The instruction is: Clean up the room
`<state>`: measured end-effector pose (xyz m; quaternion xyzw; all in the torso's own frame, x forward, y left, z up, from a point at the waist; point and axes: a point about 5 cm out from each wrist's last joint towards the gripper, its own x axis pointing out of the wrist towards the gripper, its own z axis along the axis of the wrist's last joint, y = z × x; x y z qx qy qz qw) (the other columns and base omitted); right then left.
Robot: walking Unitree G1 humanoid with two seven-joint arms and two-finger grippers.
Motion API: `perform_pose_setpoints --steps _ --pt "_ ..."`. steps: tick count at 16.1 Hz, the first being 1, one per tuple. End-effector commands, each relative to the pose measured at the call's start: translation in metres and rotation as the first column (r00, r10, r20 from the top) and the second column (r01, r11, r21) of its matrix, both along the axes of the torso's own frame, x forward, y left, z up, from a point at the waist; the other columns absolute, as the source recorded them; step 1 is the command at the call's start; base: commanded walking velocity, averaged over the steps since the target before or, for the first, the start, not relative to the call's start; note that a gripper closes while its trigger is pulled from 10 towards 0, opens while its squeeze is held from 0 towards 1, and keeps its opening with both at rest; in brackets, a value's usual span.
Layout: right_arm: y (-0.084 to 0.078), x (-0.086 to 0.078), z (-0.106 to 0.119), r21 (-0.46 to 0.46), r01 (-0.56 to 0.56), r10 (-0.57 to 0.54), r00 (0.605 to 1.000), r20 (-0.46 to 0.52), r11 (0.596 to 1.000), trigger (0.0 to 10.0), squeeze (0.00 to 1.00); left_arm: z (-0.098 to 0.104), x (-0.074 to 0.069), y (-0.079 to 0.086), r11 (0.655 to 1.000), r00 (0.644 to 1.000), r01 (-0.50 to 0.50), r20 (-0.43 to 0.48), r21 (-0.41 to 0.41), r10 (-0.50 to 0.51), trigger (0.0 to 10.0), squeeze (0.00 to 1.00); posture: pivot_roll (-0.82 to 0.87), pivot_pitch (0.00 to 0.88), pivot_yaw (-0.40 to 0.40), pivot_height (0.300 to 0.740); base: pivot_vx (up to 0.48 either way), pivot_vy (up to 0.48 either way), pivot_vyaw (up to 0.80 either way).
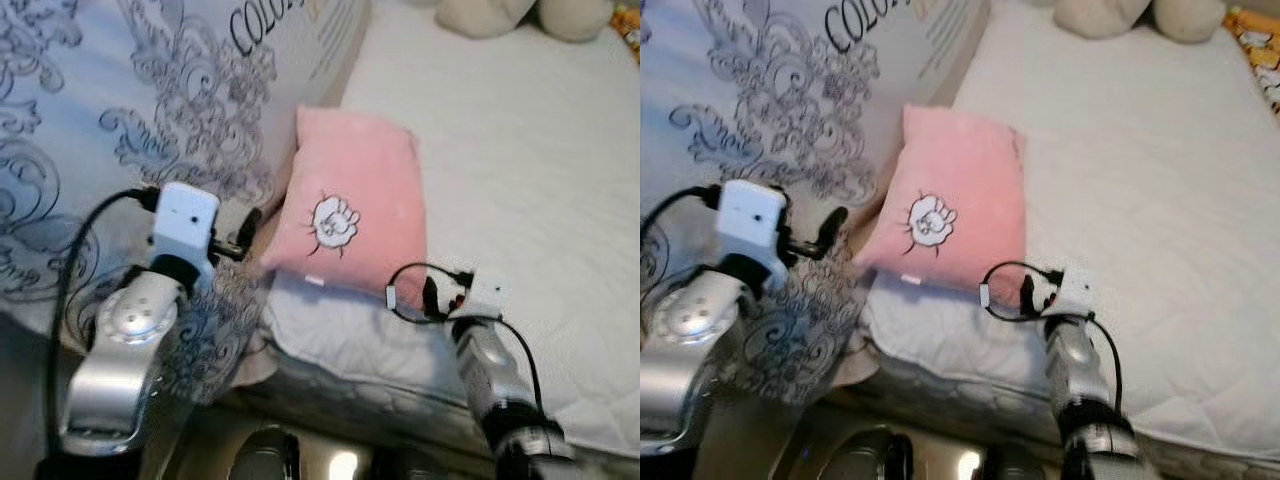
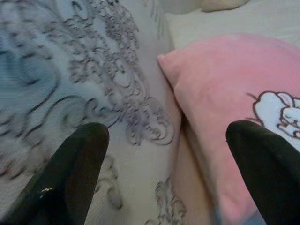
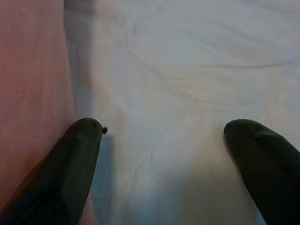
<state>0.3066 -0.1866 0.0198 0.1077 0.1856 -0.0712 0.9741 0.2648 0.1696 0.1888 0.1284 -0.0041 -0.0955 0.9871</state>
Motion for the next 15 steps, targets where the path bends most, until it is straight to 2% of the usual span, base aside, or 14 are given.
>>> perform_pose_setpoints --steps 1,6,8,11,15 --pt "0.004 -0.001 -0.006 0.004 -0.014 0.014 0.999 -0.037 1.0 10.0 0.0 0.001 -0.006 0.003 1.0 1.0 -0.012 -0.008 0.002 0.012 10.0 0.0 0.32 0.233 0.033 0.719 0.0 0.0 0.0" --pt "0.031 0.018 0.01 0.063 -0.095 0.094 0.995 0.027 0.993 10.0 0.0 0.0 -0.014 0.002 1.0 0.999 -0.027 -0.029 -0.007 0.027 10.0 0.0 0.31 0.24 0.018 0.719 0.0 0.0 0.0" --pt "0.062 0.028 0.023 0.145 -0.189 0.175 0.979 0.107 0.971 10.0 0.0 0.001 -0.015 -0.001 1.0 0.999 -0.025 -0.035 -0.018 0.025 10.0 0.0 0.3 0.24 0.015 0.719 0.0 0.0 0.0" --pt "0.083 0.034 0.04 0.199 -0.256 0.212 0.953 0.217 0.946 10.0 0.0 0.001 -0.015 -0.005 0.999 0.999 -0.016 -0.036 -0.033 0.015 10.0 0.0 0.28 0.235 0.008 0.719 0.0 0.0 0.0" --pt "0.097 0.036 0.055 0.233 -0.324 0.242 0.916 0.32 0.917 10.0 0.0 0.002 -0.015 -0.011 0.999 0.999 -0.011 -0.041 -0.051 0.009 10.0 0.0 0.26 0.225 -0.005 0.719 0.0 0.0 0.0"
